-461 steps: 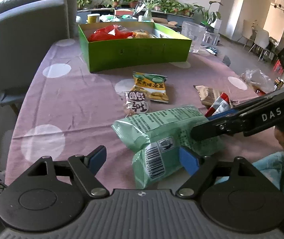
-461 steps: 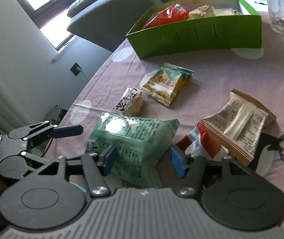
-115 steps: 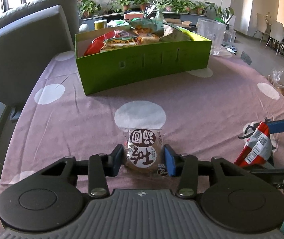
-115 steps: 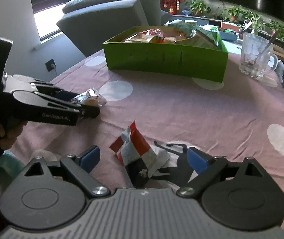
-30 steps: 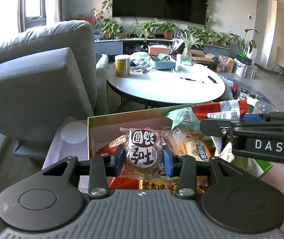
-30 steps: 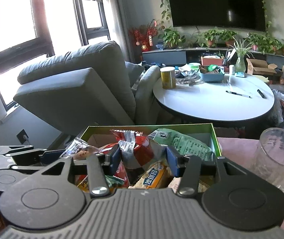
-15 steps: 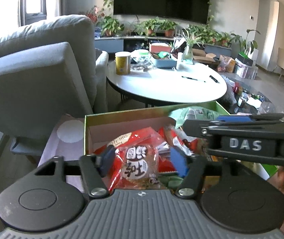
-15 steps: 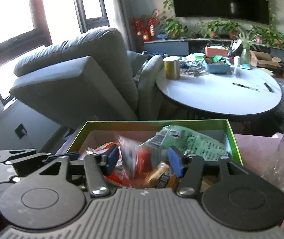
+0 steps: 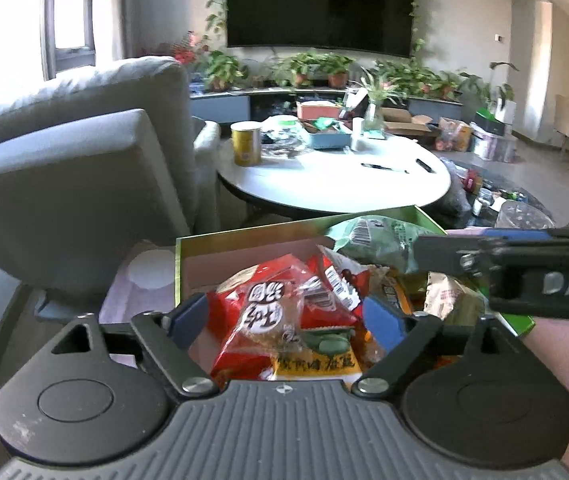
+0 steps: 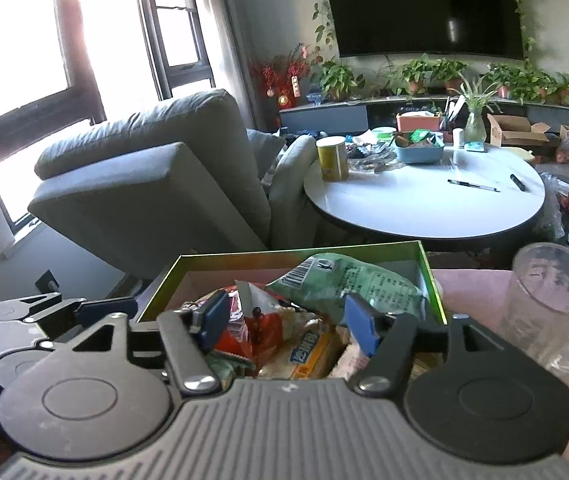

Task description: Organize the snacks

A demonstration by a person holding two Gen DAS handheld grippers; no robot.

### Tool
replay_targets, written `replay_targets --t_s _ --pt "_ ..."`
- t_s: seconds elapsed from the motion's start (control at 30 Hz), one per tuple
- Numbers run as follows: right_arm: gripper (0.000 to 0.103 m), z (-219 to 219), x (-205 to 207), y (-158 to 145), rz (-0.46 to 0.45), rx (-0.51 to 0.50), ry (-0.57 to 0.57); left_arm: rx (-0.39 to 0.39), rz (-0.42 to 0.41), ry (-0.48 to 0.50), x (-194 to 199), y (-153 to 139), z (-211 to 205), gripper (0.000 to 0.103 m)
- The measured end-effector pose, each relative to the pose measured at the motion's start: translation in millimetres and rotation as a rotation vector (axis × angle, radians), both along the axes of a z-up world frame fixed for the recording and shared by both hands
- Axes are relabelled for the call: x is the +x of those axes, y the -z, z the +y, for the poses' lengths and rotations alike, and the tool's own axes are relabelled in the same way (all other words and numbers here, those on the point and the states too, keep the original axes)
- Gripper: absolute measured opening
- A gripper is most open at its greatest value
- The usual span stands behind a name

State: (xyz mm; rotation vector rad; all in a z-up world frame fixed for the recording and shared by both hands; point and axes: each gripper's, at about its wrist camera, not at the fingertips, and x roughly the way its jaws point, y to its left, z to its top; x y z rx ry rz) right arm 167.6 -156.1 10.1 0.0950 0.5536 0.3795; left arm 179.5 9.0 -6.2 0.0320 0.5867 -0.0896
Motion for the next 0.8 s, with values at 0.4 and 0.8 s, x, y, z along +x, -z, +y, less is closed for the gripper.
replay_targets --t_s 0.4,0.8 --pt "0.065 -15 -60 -10 -0.050 -0.028 0.021 0.009 -0.073 -0.054 -72 -9 -4 0.100" --pt "0.065 -25 -102 -14 -0.084 -0.023 0.060 0.034 -0.081 -0.065 -116 -17 -19 0.102"
